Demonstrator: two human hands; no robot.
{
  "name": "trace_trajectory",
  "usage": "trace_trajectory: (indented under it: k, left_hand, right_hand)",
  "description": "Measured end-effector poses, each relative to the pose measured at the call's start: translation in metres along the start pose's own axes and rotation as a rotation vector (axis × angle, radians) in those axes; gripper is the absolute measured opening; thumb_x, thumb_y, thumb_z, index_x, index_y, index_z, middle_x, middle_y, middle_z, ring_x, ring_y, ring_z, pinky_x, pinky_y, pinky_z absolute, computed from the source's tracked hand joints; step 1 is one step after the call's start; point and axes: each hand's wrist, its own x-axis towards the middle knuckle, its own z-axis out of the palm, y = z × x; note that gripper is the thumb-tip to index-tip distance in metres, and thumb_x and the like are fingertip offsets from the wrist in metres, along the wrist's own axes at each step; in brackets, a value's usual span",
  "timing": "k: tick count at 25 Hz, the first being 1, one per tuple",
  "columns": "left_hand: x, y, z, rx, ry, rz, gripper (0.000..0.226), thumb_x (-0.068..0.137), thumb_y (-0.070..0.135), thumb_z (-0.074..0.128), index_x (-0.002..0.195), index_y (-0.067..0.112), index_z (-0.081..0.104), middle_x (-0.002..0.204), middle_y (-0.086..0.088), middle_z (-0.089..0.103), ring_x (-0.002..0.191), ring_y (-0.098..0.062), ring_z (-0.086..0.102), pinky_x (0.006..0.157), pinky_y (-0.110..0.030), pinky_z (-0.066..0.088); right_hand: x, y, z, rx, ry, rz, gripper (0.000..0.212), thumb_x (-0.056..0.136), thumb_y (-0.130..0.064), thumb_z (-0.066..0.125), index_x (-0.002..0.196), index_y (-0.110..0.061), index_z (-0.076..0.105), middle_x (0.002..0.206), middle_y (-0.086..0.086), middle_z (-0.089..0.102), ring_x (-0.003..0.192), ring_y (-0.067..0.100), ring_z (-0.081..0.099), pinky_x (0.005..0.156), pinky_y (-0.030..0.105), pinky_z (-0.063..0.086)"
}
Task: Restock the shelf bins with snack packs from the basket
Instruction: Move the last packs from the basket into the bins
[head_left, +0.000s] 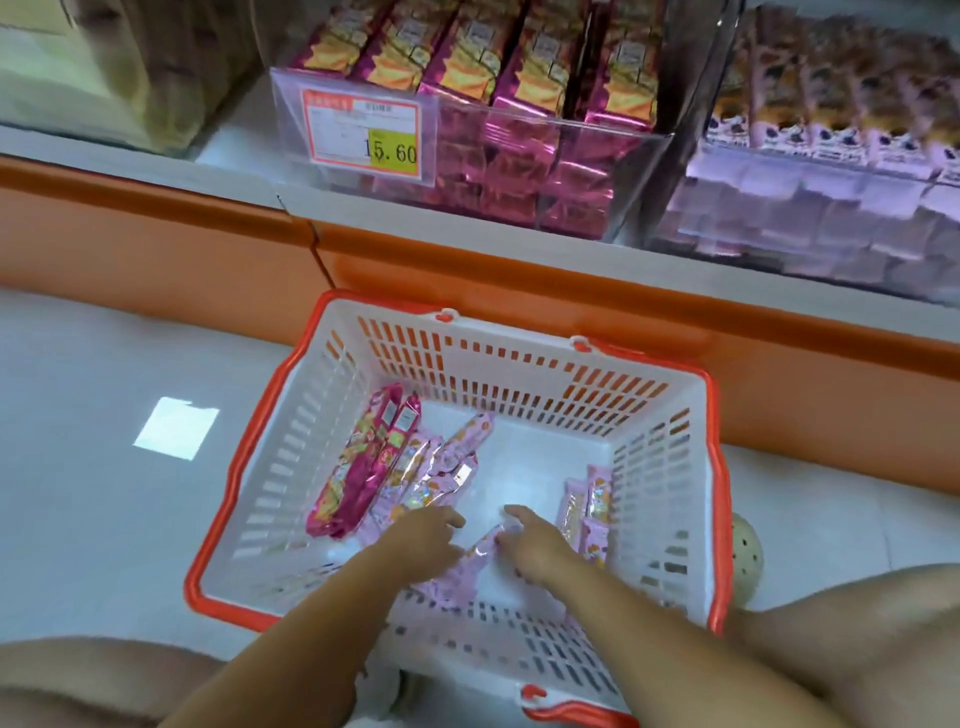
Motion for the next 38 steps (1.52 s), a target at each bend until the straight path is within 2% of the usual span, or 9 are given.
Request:
trace_trajectory:
  k: [4, 8, 11, 15, 17, 20, 26, 32, 38]
  left_hand:
    - [0.002, -0.014, 0.0, -0.108, 0.026, -0.053, 0.045, 0.09, 0.013, 0.056, 0.135, 0.011, 0.05, 0.131, -0.009, 0.059, 0.114, -0.022, 0.058, 0.097, -0.03, 0.048]
    - [0.001, -0.018, 0.002, -0.232, 0.021, -0.082, 0.04, 0.093, 0.009, 0.056, 0.133, 0.006, 0.05, 0.121, -0.013, 0.062, 0.096, -0.02, 0.063, 0.081, -0.024, 0.056]
    - [0.002, -0.016, 0.003, -0.258, 0.064, -0.095, 0.045, 0.092, 0.014, 0.057, 0.135, 0.015, 0.049, 0.125, -0.011, 0.06, 0.102, -0.022, 0.063, 0.087, -0.033, 0.056]
    - [-0.001, -0.004, -0.001, -0.319, 0.088, -0.034, 0.057, 0.093, 0.023, 0.056, 0.146, 0.021, 0.034, 0.146, -0.003, 0.044, 0.117, -0.026, 0.059, 0.096, -0.037, 0.05]
    - [-0.008, 0.007, -0.006, -0.473, 0.069, -0.008, 0.057, 0.094, 0.024, 0.056, 0.146, 0.022, 0.034, 0.146, -0.001, 0.045, 0.098, -0.016, 0.066, 0.082, -0.031, 0.053]
    - [-0.026, 0.024, -0.014, -0.63, 0.02, 0.057, 0.048, 0.093, 0.02, 0.06, 0.139, 0.019, 0.045, 0.11, 0.002, 0.063, 0.057, -0.003, 0.055, 0.055, -0.018, 0.045]
    - [-0.054, 0.047, -0.022, -0.718, -0.042, 0.14, 0.039, 0.093, 0.019, 0.061, 0.13, 0.025, 0.051, 0.111, -0.003, 0.062, 0.055, 0.005, 0.058, 0.049, -0.009, 0.043]
    - [-0.064, 0.059, -0.022, -0.816, -0.007, 0.236, 0.051, 0.088, 0.016, 0.067, 0.131, 0.04, 0.052, 0.106, -0.004, 0.072, 0.101, -0.019, 0.067, 0.083, -0.031, 0.056]
    - [-0.1, 0.114, -0.058, -0.761, 0.229, 0.54, 0.051, 0.085, 0.01, 0.069, 0.119, 0.046, 0.06, 0.101, -0.003, 0.073, 0.08, -0.012, 0.065, 0.074, -0.024, 0.053]
  right_hand:
    - [0.016, 0.0, 0.016, 0.026, 0.066, 0.073, 0.05, 0.092, -0.036, 0.05, 0.139, -0.022, 0.039, 0.128, 0.012, 0.058, 0.088, 0.022, 0.057, 0.079, 0.03, 0.045]
    - [0.017, -0.004, 0.024, 0.174, 0.145, 0.096, 0.021, 0.085, -0.025, 0.065, 0.1, -0.021, 0.051, 0.103, 0.011, 0.066, 0.083, 0.023, 0.06, 0.08, 0.036, 0.052]
    - [0.006, -0.013, 0.014, 0.273, 0.19, 0.027, 0.021, 0.082, -0.012, 0.063, 0.083, -0.027, 0.05, 0.082, 0.002, 0.062, 0.068, 0.022, 0.059, 0.075, 0.039, 0.054]
    - [-0.02, -0.039, -0.023, 0.603, 0.188, -0.113, 0.023, 0.083, 0.001, 0.057, 0.095, -0.018, 0.061, 0.081, 0.006, 0.059, 0.066, 0.021, 0.059, 0.068, 0.035, 0.051]
    - [-0.034, -0.049, -0.042, 0.759, 0.096, -0.134, 0.022, 0.085, -0.001, 0.058, 0.1, -0.017, 0.064, 0.086, 0.012, 0.064, 0.074, 0.022, 0.063, 0.07, 0.032, 0.055]
    - [-0.054, -0.052, -0.06, 0.859, 0.035, -0.217, 0.023, 0.088, -0.003, 0.059, 0.103, -0.018, 0.067, 0.094, 0.015, 0.07, 0.085, 0.026, 0.065, 0.076, 0.033, 0.056]
    - [-0.085, -0.041, -0.073, 0.993, 0.051, -0.277, 0.031, 0.091, -0.002, 0.058, 0.118, -0.017, 0.064, 0.095, 0.013, 0.071, 0.085, 0.025, 0.066, 0.087, 0.04, 0.055]
    - [-0.117, -0.05, -0.08, 1.127, 0.154, -0.351, 0.037, 0.089, 0.001, 0.06, 0.119, -0.021, 0.057, 0.098, 0.018, 0.072, 0.089, 0.027, 0.07, 0.084, 0.035, 0.055]
    - [-0.179, -0.089, -0.107, 0.875, 0.337, -0.582, 0.045, 0.085, 0.001, 0.065, 0.124, -0.02, 0.055, 0.094, 0.003, 0.075, 0.089, 0.016, 0.071, 0.078, 0.026, 0.055]
